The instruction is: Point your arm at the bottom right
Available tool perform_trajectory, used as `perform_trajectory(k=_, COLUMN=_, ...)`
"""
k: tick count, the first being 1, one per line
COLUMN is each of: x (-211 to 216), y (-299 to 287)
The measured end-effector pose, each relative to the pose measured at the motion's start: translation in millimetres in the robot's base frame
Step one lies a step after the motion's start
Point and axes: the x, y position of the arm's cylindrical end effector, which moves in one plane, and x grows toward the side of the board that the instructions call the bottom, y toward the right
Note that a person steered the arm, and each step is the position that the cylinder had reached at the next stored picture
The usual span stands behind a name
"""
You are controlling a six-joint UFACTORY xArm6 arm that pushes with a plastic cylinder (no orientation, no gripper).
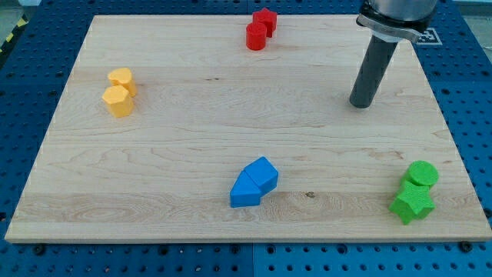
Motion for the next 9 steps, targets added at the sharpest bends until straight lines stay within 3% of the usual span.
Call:
perform_trajectory(k=2, x=-6.1, y=19.0)
perform_trajectory(k=3, x=24.9, y=68.1)
perform_trajectory(k=6, x=202.3, y=131.7)
perform_trajectory(k=9, x=205.9, y=77.0)
